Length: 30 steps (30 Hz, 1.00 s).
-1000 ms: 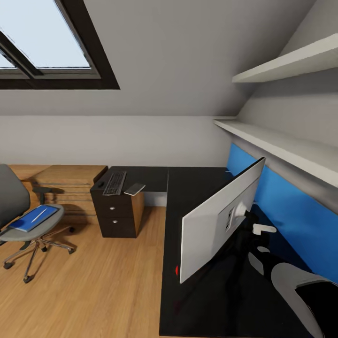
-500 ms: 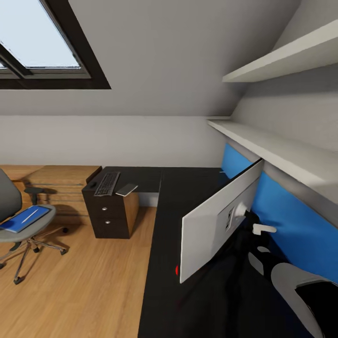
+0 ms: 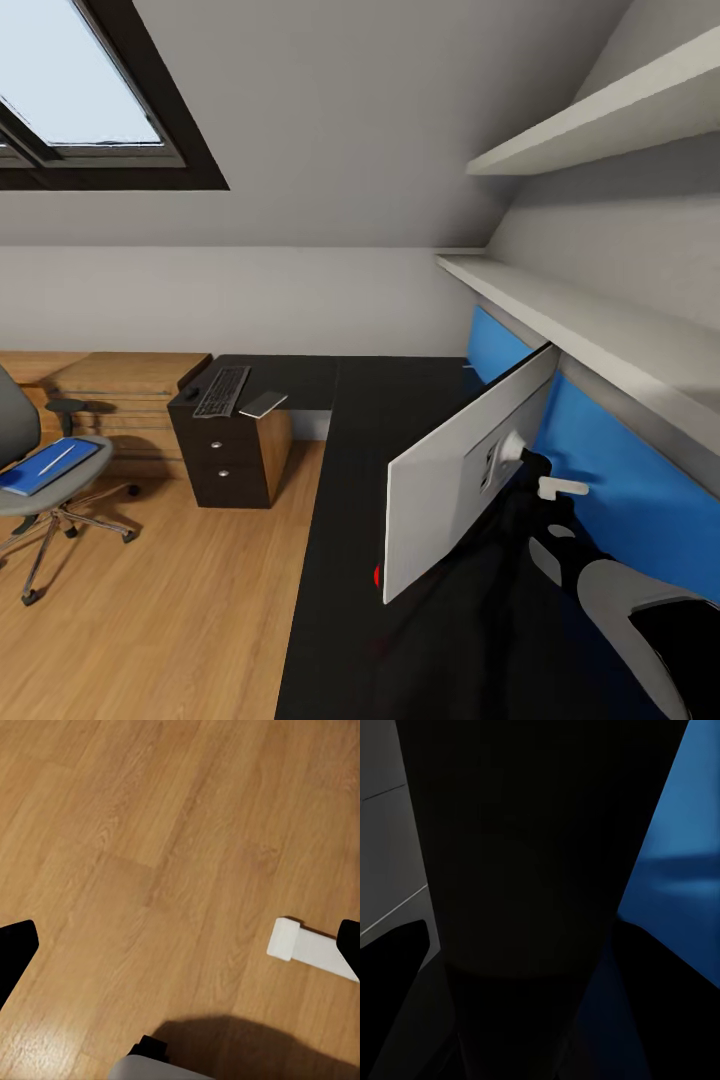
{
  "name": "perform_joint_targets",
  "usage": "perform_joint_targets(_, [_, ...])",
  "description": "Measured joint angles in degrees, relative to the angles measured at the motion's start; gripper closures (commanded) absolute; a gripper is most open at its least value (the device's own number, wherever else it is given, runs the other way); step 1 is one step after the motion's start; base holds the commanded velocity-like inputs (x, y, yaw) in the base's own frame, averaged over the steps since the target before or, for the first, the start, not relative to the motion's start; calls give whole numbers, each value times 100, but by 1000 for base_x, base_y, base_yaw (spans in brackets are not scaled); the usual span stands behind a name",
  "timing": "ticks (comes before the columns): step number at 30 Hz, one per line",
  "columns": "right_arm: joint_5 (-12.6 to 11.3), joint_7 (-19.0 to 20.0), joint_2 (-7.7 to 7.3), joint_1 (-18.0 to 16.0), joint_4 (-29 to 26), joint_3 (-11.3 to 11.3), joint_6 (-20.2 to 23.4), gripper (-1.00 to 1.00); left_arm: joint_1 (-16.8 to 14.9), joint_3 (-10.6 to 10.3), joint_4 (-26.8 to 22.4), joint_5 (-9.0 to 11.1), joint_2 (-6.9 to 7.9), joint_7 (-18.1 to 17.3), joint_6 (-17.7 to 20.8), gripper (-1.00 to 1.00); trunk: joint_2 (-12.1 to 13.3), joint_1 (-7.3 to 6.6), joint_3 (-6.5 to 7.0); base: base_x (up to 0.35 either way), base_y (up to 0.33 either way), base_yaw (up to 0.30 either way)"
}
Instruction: In the bedroom, organize the workspace by keeping the computer under the desk, ensuring the monitor is on the desk, placing the keyboard on the desk next to the monitor, placing the mouse on the desk next to the keyboard, moving the folder from the swivel chair onto the desk next to the mouse, stacking the notebook on top of the folder with the pen on top of the notebook, and positioning the swivel chair next to the desk.
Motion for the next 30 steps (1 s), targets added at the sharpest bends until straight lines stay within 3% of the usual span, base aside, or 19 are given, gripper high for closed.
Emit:
perform_joint_targets(15, [-25,6,-1,3,2,14,-10,100,1,1,-1,0,0,0,-6,-100,0,0,0,4,0,0])
perform_joint_targets(30, [-64,1,3,3,12,30,-24,100,1,1,-1,0,0,-4,-29,-100,0,-1,0,193,0,0])
